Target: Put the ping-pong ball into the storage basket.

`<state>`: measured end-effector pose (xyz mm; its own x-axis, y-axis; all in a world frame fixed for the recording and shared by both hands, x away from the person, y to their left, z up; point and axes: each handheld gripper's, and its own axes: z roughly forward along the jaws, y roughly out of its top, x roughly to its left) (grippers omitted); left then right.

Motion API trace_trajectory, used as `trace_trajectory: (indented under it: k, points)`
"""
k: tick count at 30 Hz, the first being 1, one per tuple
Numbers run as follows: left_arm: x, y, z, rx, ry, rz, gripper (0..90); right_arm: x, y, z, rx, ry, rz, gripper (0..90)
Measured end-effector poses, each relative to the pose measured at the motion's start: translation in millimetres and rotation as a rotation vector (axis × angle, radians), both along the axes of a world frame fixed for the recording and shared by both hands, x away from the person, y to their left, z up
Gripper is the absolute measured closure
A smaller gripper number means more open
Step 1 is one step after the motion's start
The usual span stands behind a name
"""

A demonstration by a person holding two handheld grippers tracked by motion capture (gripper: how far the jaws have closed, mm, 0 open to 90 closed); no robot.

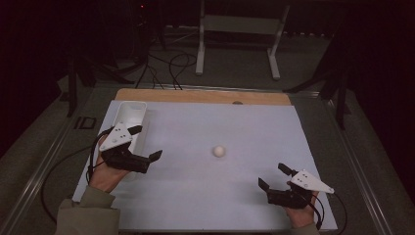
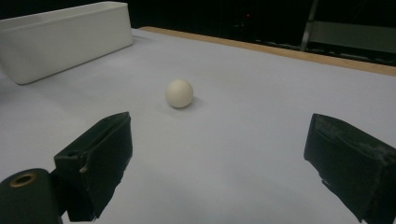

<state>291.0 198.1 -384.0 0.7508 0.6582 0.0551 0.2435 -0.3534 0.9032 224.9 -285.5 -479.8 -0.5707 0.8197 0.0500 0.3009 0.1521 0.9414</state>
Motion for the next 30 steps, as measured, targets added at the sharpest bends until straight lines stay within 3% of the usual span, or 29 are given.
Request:
trace_trajectory:
  k: [17, 30]
  points:
    - [18.3, -24.9, 17.1, 0.068, 0.018, -0.056, 0.0, 0.5, -0.9, 0.1, 0.000, 0.002, -0.008, 7.5]
    - [34.0, -41.9, 17.7, 0.107, 0.031, -0.075, 0.0, 1.1, -1.3, -0.5, -0.005, 0.007, -0.011, 7.5]
